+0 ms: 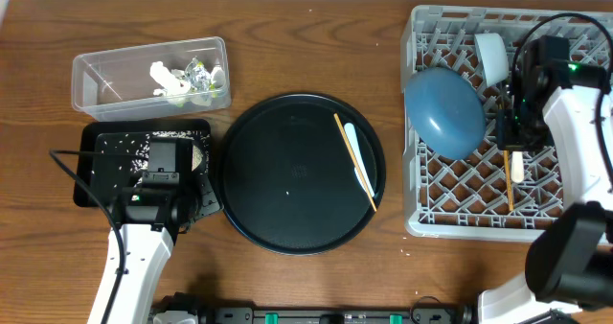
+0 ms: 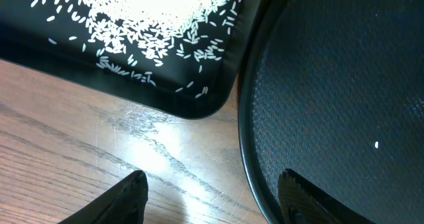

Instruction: Sort waste into correct bins and load items into the dishwasher rack

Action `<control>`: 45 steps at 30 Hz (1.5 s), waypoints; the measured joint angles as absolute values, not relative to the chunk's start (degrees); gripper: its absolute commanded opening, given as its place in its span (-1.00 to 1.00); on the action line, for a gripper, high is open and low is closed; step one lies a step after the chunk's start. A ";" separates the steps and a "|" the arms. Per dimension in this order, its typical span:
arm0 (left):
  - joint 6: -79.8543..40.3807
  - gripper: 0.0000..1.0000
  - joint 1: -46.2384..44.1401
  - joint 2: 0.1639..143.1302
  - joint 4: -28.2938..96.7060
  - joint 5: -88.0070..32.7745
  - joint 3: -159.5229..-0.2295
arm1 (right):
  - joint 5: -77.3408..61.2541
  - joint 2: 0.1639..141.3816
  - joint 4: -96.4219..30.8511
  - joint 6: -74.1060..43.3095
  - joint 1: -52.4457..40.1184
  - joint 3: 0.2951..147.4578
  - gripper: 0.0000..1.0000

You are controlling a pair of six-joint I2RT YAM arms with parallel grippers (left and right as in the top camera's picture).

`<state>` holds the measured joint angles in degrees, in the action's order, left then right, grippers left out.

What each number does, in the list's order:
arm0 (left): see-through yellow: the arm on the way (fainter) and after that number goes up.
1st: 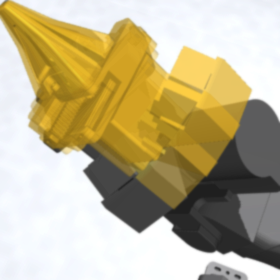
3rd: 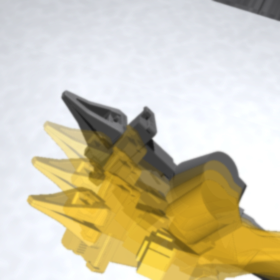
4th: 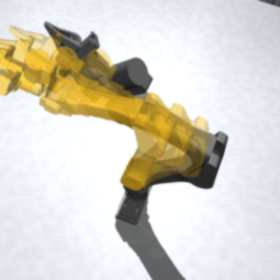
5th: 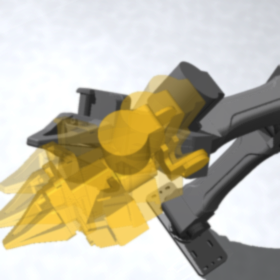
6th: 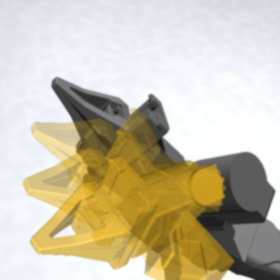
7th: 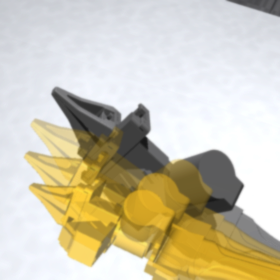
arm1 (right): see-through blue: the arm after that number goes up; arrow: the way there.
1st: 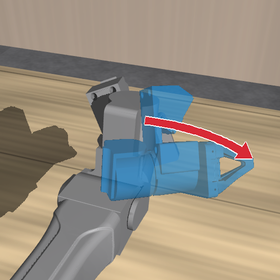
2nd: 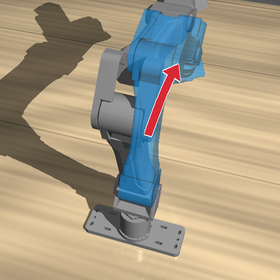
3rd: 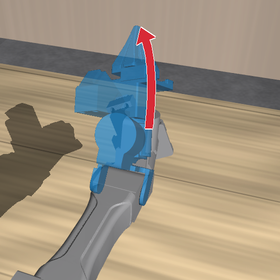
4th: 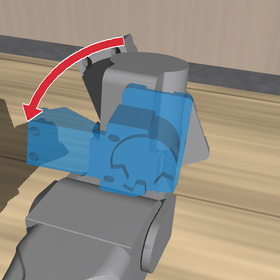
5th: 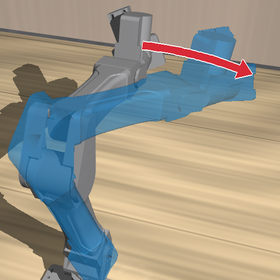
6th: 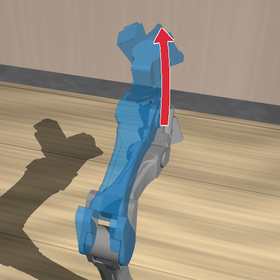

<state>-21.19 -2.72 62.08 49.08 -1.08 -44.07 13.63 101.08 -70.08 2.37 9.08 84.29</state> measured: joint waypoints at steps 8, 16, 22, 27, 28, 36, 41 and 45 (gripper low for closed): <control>-21.19 0.30 -2.72 62.08 49.08 -1.08 -44.07 | 13.80 102.91 -70.19 2.07 9.08 84.29 -0.74; -21.19 0.30 -2.72 62.08 49.08 -1.08 -44.07 | 12.27 102.89 -70.26 1.93 9.08 84.29 -0.57; -21.19 0.30 -2.72 62.08 49.08 -1.10 -44.07 | 7.75 100.57 -70.52 1.72 9.08 84.38 -0.50; -21.19 0.30 -2.72 62.08 49.08 -1.08 -44.07 | -2.74 91.83 -68.25 1.50 7.79 87.05 -0.26; -21.19 0.30 -2.72 62.08 49.06 -1.08 -44.07 | -4.73 90.15 -67.37 1.30 7.01 87.59 -0.23; -21.19 0.30 -2.72 62.08 48.84 -1.08 -44.07 | -15.00 82.52 -64.42 1.06 -8.62 89.32 -0.17; -21.19 0.30 -2.72 62.08 48.84 -1.08 -44.07 | -14.11 86.85 -62.76 0.97 -19.59 89.30 -0.17; -21.19 0.30 -2.72 62.11 48.88 -1.08 -44.07 | -11.44 92.51 -61.73 0.23 -25.67 89.27 -0.17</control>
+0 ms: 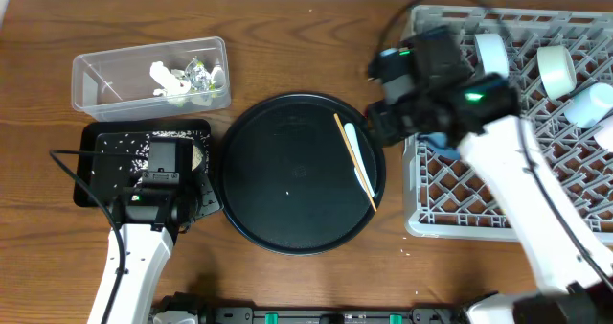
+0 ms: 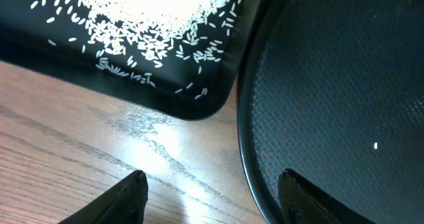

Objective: Sort waste into correct bins and load items into the dishwasher rack
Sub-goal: 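Move the right gripper back over the round tray to the chopstick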

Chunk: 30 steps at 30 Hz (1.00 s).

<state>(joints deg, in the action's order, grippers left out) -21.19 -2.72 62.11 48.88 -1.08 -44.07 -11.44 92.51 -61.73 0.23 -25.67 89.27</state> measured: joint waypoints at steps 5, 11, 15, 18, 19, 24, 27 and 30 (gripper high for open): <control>-21.19 0.30 -2.72 62.08 49.06 -1.08 -44.07 | -9.08 101.34 -60.23 -0.43 -29.26 89.19 -0.20; -21.19 0.30 -2.72 62.08 49.08 -1.08 -44.07 | -7.75 110.87 -58.89 -3.60 -29.65 89.08 -0.21; -21.19 0.30 -2.72 62.08 49.06 -1.08 -44.07 | -7.49 114.78 -58.41 -4.62 -29.67 89.01 -0.22; -21.19 0.30 -2.72 62.11 49.08 -1.08 -44.07 | -7.42 116.57 -57.78 -5.08 -29.65 88.97 -0.23; -21.19 0.30 -2.72 62.11 49.08 -1.08 -44.07 | -7.44 117.01 -57.49 -5.21 -29.65 88.97 -0.23; -21.19 0.30 -2.72 62.11 49.08 -1.08 -44.07 | -7.27 118.72 -56.90 -5.48 -29.65 88.97 -0.26; -21.19 0.30 -2.72 62.11 49.08 -1.08 -44.07 | -7.20 119.33 -56.80 -5.52 -29.65 88.97 -0.27; -21.19 0.30 -2.72 62.11 49.06 -1.08 -44.07 | -7.11 120.14 -56.40 -5.56 -29.65 88.95 -0.28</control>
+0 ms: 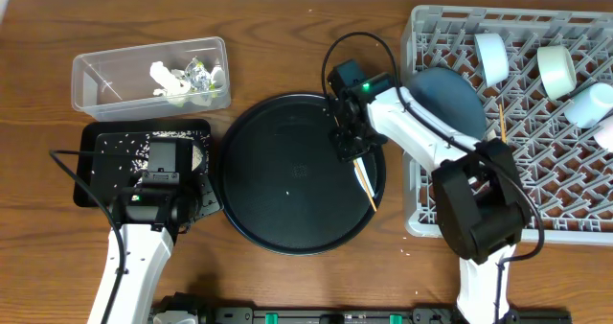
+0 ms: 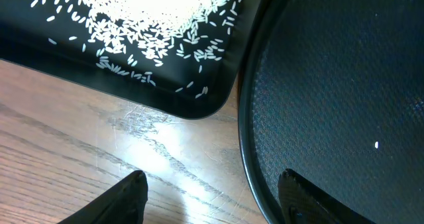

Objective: Sort waste into correct bins and load items into the dishwasher rack
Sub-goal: 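Move the right gripper back over the round tray to the chopstick, then grasp the chopstick with the right gripper and lift it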

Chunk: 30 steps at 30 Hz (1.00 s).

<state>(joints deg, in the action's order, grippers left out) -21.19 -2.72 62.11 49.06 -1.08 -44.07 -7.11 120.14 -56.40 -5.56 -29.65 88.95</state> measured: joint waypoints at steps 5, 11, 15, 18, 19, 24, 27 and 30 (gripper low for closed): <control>-21.19 0.30 -2.72 62.11 49.08 -1.08 -44.07 | -7.35 121.93 -56.21 -5.82 -29.67 88.95 -0.35; -21.19 0.30 -2.72 62.11 49.08 -1.08 -44.07 | -7.14 122.37 -55.92 -5.96 -30.39 88.68 -0.39; -21.19 0.30 -2.72 62.11 49.08 -1.08 -44.07 | -7.01 122.39 -55.61 -6.09 -31.00 88.66 -0.54; -21.19 0.30 -2.72 62.11 49.08 -1.10 -44.07 | -6.90 122.39 -55.59 -6.42 -31.20 88.66 -0.62; -21.19 0.30 -2.72 62.11 49.08 -1.08 -44.07 | -6.59 122.41 -55.61 -6.83 -31.18 88.66 -0.63; -21.19 0.30 -2.72 62.11 49.08 -1.08 -44.07 | -5.37 122.41 -55.44 -9.45 -31.18 88.36 -0.62; -21.19 0.30 -2.72 62.11 49.08 -1.08 -44.07 | -5.08 122.41 -55.02 -11.35 -31.18 87.83 -0.56; -21.19 0.30 -2.72 62.11 49.06 -1.08 -44.07 | -5.06 122.28 -54.46 -12.80 -31.27 87.44 -0.56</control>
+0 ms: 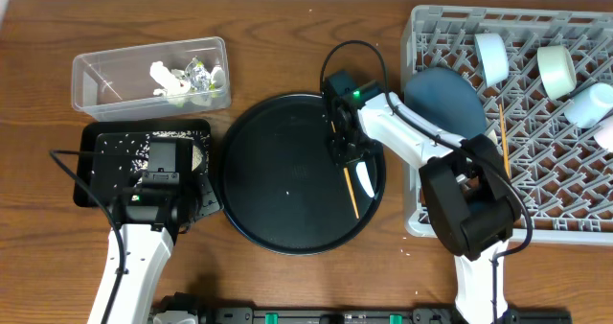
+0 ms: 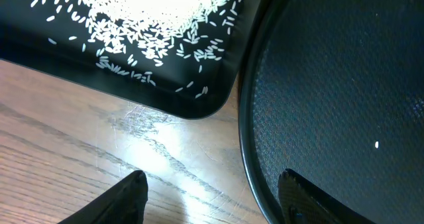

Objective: Sort waste into correct bins and load items into the dishwasher rack
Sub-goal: 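Grasp the chopstick with the right gripper and lift it, then carry the chopstick right and release it into the rack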

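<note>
A wooden chopstick point(image 1: 350, 192) and a white spoon point(image 1: 366, 177) lie at the right side of the round black tray point(image 1: 278, 171). My right gripper point(image 1: 343, 144) sits on the chopstick's upper end, apparently shut on it; its fingers are hidden under the wrist. The grey dishwasher rack point(image 1: 460, 219) on the right holds a blue bowl point(image 1: 448, 96), white cups point(image 1: 490, 54) and another chopstick point(image 1: 503, 125). My left gripper point(image 2: 212, 187) hangs open and empty above the wood, between the rice tray's corner point(image 2: 199, 108) and the round tray's rim point(image 2: 246, 144).
A clear plastic bin point(image 1: 96, 82) with crumpled wrappers stands at the back left. In front of it is a black rectangular tray point(image 1: 105, 137) scattered with rice. My left arm lies along the table's front left.
My right gripper has shifted slightly left and forward on the round tray. The chopstick has swung with it, its lower end now further left, away from the spoon. The left arm stayed still.
First my right gripper was in the rack with a chopstick. Then it was over the rack's left edge, empty, with that chopstick left in the rack. Then it was down on the second chopstick on the round tray, which has now turned.
</note>
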Action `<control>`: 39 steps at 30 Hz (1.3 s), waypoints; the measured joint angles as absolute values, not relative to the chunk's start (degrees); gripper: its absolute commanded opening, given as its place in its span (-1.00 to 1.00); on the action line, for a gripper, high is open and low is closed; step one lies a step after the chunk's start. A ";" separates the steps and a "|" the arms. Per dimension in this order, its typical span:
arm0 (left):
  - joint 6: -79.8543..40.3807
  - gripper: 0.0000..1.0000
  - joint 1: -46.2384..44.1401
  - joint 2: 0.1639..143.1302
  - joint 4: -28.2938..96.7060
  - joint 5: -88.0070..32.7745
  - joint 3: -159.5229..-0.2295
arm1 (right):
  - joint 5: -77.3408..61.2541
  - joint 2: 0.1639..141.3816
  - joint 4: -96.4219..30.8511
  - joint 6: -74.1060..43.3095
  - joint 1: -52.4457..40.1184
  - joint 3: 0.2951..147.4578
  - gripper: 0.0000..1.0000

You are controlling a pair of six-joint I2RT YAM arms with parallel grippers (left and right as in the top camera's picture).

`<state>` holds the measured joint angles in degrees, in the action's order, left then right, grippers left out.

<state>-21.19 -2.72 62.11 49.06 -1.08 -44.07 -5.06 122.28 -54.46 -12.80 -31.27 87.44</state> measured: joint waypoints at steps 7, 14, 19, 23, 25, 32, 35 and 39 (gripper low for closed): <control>-21.19 0.30 -2.72 62.11 49.08 -1.10 -44.07 | -2.63 121.71 -53.43 -14.74 -33.41 86.39 -0.81; -21.19 0.30 -2.72 62.11 49.08 -1.08 -44.07 | -1.61 121.60 -52.47 -16.19 -36.42 86.21 -0.97; -21.19 0.30 -2.72 62.11 49.08 -1.08 -44.07 | -1.67 121.56 -52.01 -17.41 -36.84 86.21 -0.98; -21.19 0.30 -2.72 62.11 49.08 -1.08 -44.07 | -1.96 121.51 -52.66 -17.43 -36.88 86.26 -0.98; -21.19 0.30 -2.72 62.11 49.08 -1.08 -44.07 | -2.24 121.47 -54.26 -17.45 -36.86 86.50 -0.98; -21.19 0.30 -2.72 62.11 49.08 -1.10 -44.07 | -3.03 117.45 -58.87 -16.73 -35.24 88.62 -0.97; -21.19 0.30 -2.72 62.11 49.08 -1.10 -44.07 | -3.05 111.44 -58.94 -15.84 -33.89 89.73 -0.98; -21.19 0.30 -2.72 62.11 49.08 -1.10 -44.07 | -2.98 102.08 -59.33 -14.37 -31.40 91.18 -0.97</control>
